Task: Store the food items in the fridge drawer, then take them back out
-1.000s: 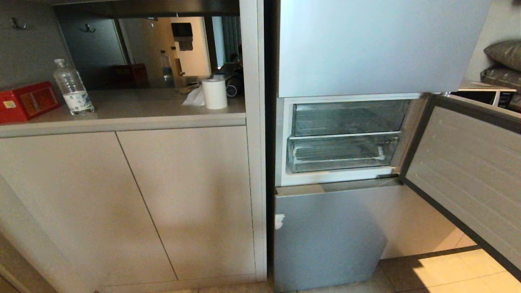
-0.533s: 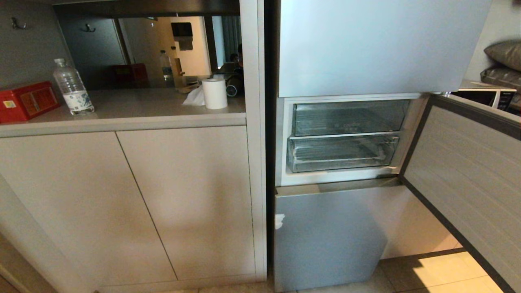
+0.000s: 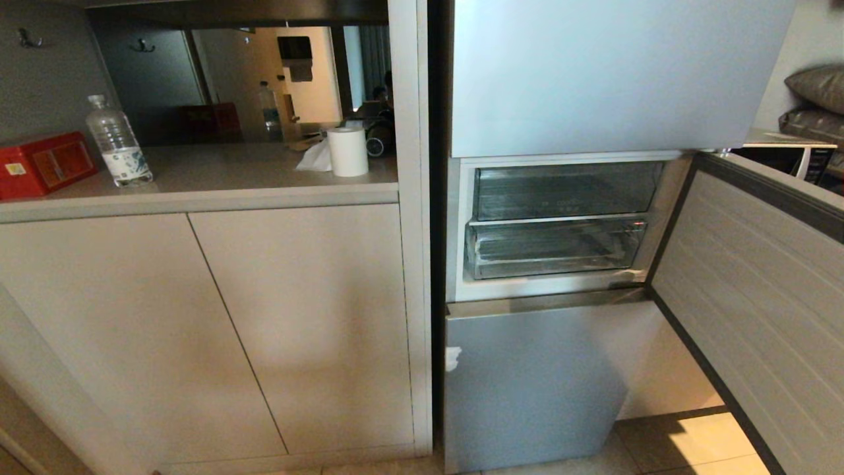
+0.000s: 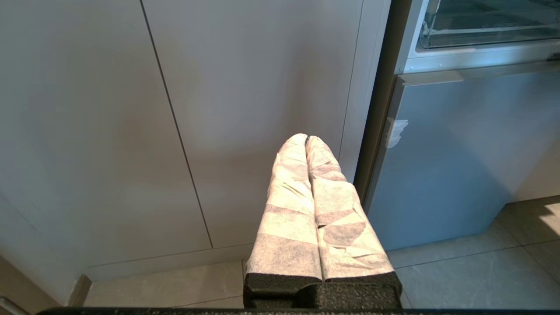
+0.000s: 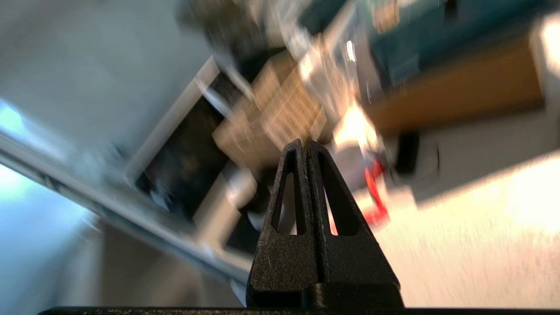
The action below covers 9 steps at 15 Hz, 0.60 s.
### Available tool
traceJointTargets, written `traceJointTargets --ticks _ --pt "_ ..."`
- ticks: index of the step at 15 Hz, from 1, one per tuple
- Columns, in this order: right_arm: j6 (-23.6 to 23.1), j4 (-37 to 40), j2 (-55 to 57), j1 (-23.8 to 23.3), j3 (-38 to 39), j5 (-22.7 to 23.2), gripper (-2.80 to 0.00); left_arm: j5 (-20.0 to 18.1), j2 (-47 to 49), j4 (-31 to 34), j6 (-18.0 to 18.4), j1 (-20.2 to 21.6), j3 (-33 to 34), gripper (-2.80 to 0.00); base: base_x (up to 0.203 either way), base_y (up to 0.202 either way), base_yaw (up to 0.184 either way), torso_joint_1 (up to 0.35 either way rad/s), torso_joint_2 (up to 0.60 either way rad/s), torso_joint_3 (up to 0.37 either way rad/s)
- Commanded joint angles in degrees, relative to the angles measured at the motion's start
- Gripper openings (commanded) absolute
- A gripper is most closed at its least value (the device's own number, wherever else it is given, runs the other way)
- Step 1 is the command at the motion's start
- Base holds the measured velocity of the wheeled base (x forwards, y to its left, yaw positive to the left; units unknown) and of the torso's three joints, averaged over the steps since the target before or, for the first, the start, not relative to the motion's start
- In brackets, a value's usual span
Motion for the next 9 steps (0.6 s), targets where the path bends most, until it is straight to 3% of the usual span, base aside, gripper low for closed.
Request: traceJointTargets --ticks 1,4,9 --pt "-4.99 -0.32 8.0 5.22 2.58 -0.11 -2.8 0.01 -0.11 0.0 0.0 0.0 0.0 -2.8 0.0 0.0 0.0 0.0 0.0 0.0" --pt "-10.28 -4.5 9.72 13.54 10.45 -2.24 -2.8 0.01 -0.11 0.0 0.04 0.0 0.0 -2.8 0.0 0.0 0.0 0.0 0.0 0.0" --pt "-14.3 -26.52 11.21 32.26 28.84 -13.07 -2.8 0.01 -0.11 0.0 -0.05 0.0 0.0 -2.8 0.0 0.0 0.0 0.0 0.0 0.0"
